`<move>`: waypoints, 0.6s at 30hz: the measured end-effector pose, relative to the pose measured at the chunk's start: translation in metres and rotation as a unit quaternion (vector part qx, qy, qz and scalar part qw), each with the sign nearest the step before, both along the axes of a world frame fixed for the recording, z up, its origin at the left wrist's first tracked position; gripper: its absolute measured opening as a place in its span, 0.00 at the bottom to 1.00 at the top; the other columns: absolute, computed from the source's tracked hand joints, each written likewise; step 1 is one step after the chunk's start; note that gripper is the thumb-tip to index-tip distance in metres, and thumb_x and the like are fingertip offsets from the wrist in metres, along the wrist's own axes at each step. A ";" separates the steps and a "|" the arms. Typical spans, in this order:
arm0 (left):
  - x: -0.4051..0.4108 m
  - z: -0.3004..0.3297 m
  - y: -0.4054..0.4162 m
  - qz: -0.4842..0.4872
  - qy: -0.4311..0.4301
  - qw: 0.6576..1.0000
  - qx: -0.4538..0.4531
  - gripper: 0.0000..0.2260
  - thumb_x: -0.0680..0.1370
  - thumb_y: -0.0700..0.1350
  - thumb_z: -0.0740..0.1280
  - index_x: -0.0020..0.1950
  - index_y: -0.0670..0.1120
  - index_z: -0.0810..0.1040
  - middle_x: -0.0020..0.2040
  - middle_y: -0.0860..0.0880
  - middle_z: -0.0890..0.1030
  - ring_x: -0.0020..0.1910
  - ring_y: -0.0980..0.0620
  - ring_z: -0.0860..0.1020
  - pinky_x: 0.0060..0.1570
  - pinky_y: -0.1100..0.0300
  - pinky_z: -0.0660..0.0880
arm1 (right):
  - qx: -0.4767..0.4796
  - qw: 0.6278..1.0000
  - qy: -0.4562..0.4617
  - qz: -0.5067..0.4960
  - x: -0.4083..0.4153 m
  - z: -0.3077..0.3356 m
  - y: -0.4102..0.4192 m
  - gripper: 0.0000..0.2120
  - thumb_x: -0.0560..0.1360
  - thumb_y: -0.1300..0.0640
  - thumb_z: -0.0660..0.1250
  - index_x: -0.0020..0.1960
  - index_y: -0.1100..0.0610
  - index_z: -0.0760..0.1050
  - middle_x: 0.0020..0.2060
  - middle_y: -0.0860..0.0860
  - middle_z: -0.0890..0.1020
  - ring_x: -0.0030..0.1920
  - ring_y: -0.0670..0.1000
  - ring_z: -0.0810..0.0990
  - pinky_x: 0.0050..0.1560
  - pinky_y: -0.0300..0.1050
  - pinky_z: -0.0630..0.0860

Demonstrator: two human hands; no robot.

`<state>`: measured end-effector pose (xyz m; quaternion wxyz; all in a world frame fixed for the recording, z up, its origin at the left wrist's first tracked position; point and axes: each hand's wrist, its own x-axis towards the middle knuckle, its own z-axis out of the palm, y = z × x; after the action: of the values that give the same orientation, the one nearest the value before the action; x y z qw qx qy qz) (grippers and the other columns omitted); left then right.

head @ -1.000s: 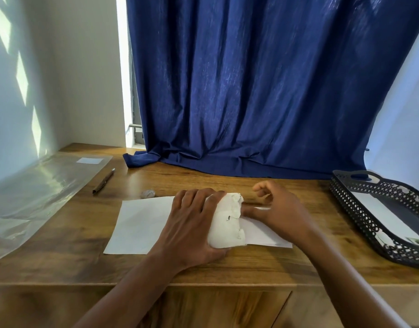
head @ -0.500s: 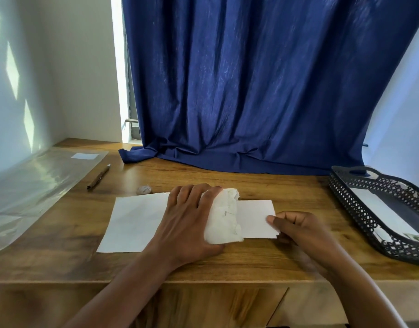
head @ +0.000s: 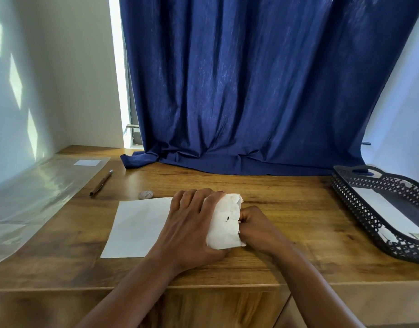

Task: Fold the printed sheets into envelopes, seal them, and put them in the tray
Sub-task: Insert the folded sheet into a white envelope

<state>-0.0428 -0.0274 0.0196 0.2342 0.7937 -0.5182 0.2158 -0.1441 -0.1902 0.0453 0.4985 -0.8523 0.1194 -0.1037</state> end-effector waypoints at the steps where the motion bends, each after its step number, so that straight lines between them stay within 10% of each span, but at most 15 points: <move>1: 0.000 0.000 0.000 0.001 -0.001 1.000 -0.002 0.49 0.64 0.75 0.68 0.79 0.54 0.60 0.72 0.53 0.66 0.70 0.50 0.66 0.72 0.46 0.63 | 0.003 1.000 -0.001 0.003 0.000 -0.001 -0.001 0.28 0.75 0.72 0.66 0.23 0.48 0.80 0.22 0.44 0.79 0.25 0.38 0.75 0.29 0.32 0.69; 11: 0.003 -0.010 -0.003 0.015 0.149 0.968 0.202 0.55 0.66 0.86 0.48 0.84 0.57 0.39 0.85 0.56 0.43 0.83 0.57 0.42 0.82 0.46 0.41 | 0.132 0.951 -0.155 -0.231 -0.026 -0.026 -0.025 0.07 0.80 0.55 0.68 0.55 0.45 0.82 0.49 0.44 0.86 0.49 0.47 0.84 0.53 0.48 0.82; 18: 0.003 -0.012 0.000 -0.003 0.194 0.963 0.186 0.46 0.73 0.82 0.40 0.82 0.58 0.34 0.84 0.55 0.44 0.80 0.62 0.39 0.82 0.51 0.40 | -0.175 0.975 -0.129 0.043 -0.029 -0.035 -0.003 0.22 0.85 0.43 0.54 0.78 0.40 0.65 0.76 0.34 0.66 0.76 0.33 0.61 0.73 0.37 0.63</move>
<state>-0.0395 -0.0276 0.0073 0.1789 0.8486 -0.4960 -0.0436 -0.1732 -0.1931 0.0106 0.3569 -0.9102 -0.0023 -0.2102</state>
